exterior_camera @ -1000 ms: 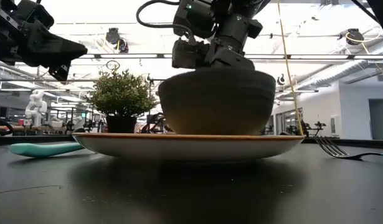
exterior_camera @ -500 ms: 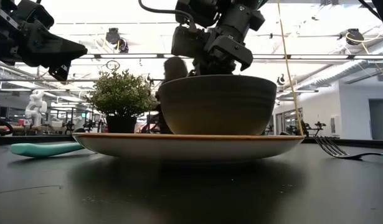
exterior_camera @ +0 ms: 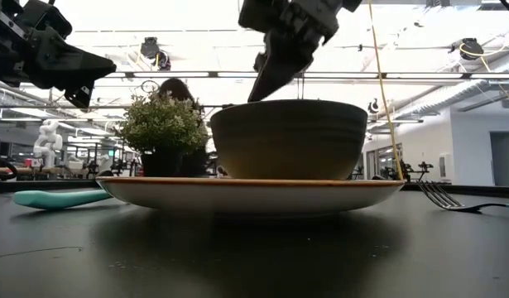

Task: Set table place
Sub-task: Put the black bowl on the yellow plate

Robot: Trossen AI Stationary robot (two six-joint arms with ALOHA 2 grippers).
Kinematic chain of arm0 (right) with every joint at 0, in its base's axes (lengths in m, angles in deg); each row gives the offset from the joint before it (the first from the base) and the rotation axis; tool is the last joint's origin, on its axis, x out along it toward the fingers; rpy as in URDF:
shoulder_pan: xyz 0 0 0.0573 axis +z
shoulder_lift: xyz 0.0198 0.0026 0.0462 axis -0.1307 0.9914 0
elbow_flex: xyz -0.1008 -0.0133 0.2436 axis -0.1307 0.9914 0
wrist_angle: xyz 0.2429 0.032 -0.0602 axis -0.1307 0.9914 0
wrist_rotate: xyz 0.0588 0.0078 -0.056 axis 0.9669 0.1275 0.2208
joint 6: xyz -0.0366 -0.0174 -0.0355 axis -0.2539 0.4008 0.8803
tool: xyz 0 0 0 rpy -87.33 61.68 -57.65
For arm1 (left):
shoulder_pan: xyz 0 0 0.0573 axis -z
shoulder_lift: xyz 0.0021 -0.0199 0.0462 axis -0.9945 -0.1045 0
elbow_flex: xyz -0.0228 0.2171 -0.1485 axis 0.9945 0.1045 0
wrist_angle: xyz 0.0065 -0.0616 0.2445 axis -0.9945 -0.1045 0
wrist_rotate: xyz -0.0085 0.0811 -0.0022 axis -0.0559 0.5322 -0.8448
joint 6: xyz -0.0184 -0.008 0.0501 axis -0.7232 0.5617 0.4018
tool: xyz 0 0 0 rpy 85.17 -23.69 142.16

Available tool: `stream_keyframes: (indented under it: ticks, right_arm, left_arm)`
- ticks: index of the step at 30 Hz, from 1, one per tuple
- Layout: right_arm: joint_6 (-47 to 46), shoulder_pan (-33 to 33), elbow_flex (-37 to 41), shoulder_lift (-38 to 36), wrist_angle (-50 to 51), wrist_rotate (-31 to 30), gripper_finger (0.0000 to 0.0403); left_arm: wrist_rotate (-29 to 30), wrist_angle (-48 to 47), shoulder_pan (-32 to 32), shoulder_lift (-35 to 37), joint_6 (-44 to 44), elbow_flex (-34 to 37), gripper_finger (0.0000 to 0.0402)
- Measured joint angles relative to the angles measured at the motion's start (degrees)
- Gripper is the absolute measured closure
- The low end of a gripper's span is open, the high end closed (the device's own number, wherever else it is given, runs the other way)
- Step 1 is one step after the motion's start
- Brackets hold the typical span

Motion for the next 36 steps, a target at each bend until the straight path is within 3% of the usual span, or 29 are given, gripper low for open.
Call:
stream_keyframes:
  ticks: [4,10,14,23,32,36]
  right_arm:
    - [0.5,0.0,0.0,-2.5,0.6,0.0,0.0323]
    - [4.3,0.0,2.1,-6.1,-1.0,1.5,0.0395]
    - [4.0,-1.1,7.5,-11.2,-7.7,6.1,0.0401]
    - [2.9,-3.9,22.0,-26.7,-16.5,6.2,0.0403]
    - [1.9,-4.1,30.2,-38.3,-17.9,8.5,0.0403]
    - [1.3,-4.0,36.0,-44.7,-23.1,9.2,0.0403]
  left_arm:
    - [0.0,0.0,0.0,0.0,0.0,0.0,0.0371]
    - [0.0,0.0,0.0,0.0,0.1,0.0,0.0371]
    - [0.0,0.0,0.0,0.0,0.1,0.0,0.0371]
    - [0.0,-0.1,0.0,0.0,0.8,0.0,0.0371]
    - [0.0,-2.2,0.0,0.0,5.9,0.0,0.0371]
    - [0.0,-1.4,0.0,0.0,6.9,0.0,0.0371]
